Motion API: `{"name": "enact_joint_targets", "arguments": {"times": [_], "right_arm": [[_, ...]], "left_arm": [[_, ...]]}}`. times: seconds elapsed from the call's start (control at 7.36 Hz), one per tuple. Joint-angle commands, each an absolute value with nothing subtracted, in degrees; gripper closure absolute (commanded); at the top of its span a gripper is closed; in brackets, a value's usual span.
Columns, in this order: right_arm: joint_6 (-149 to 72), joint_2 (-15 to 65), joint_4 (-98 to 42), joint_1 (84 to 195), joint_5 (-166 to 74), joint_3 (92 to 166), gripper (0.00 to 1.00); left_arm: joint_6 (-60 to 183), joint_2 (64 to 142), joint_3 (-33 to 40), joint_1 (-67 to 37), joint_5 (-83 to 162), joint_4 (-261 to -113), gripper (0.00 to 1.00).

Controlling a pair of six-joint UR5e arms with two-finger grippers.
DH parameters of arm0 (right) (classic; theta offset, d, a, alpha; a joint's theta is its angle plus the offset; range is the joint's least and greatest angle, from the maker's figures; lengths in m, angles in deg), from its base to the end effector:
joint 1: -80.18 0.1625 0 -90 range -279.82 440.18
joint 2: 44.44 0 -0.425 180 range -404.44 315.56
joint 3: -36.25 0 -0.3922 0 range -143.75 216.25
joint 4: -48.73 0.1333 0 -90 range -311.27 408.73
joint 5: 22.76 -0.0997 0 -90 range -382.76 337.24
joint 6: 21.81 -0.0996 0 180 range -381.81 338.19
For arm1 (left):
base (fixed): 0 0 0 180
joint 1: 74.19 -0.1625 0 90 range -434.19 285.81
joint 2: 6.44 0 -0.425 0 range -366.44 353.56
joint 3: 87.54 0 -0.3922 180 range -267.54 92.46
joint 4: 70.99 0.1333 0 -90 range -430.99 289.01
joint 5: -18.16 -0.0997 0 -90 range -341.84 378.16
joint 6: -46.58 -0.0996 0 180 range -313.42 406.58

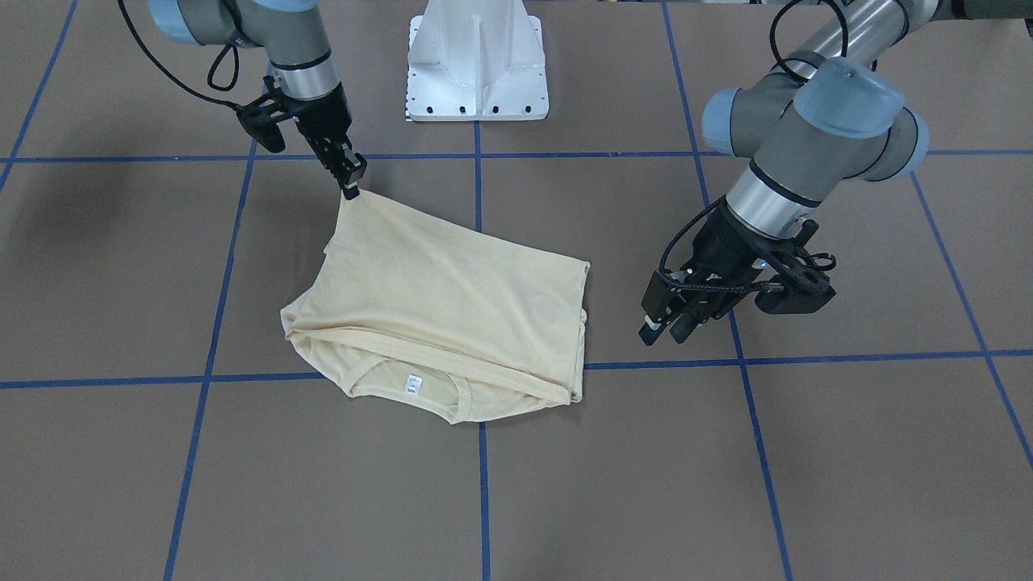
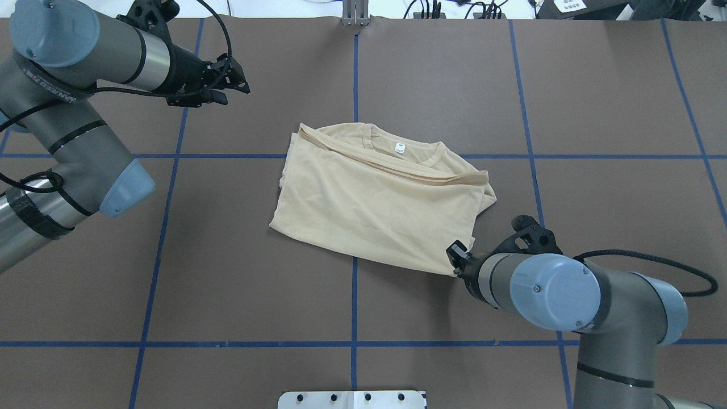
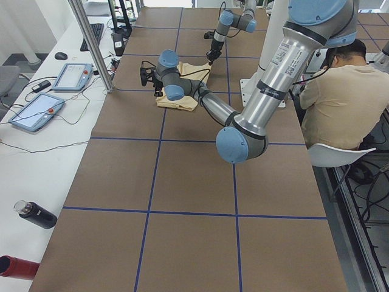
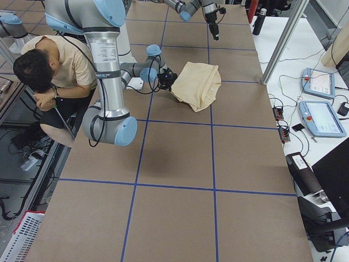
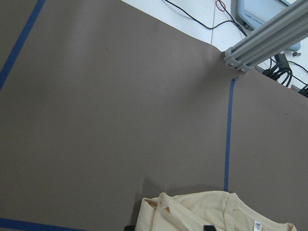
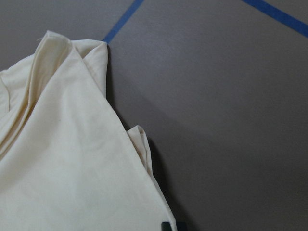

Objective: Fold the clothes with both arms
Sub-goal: 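Drag the shirt toward the robot with the right gripper while the left withdraws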

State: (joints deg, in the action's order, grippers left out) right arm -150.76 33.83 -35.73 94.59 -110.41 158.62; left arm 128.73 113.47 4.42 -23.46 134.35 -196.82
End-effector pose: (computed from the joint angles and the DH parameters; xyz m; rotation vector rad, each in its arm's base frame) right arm -0.4583 -0.2596 0.2942 -0.1519 -0.8859 0.8882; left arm 0.3521 -0.5718 0.2655 0.2174 1.2128 -0.3824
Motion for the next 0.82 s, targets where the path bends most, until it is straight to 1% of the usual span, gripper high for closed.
{"name": "enact_joint_targets", "arguments": {"times": [0.0, 0.14, 0.27, 0.41, 0.54, 0.68], "right_arm": [[-155.6, 33.8, -47.8, 83.9, -112.7, 167.6, 1.00], [-157.8, 33.5, -47.9, 78.9, -112.5, 167.7, 0.96], [-161.2, 33.8, -48.3, 75.8, -110.9, 167.7, 0.04], [-163.8, 34.2, -48.5, 74.7, -109.1, 167.7, 0.00], [-163.8, 33.9, -48.4, 76.3, -109.2, 168.4, 0.00], [-163.8, 34.0, -48.5, 79.8, -109.6, 169.8, 0.00]], "left_arm": [[129.2, 113.3, 4.8, -23.6, 137.9, -197.1, 0.43], [130.2, 113.0, 5.8, -23.7, 139.7, -196.9, 0.43], [131.6, 113.1, 6.2, -23.8, 140.7, -196.8, 0.43], [132.6, 113.1, 6.8, -25.3, 140.4, -196.8, 0.43], [135.1, 112.5, 8.0, -27.7, 140.1, -196.8, 0.43], [136.7, 110.3, 10.5, -29.7, 139.7, -196.8, 0.43]]}}
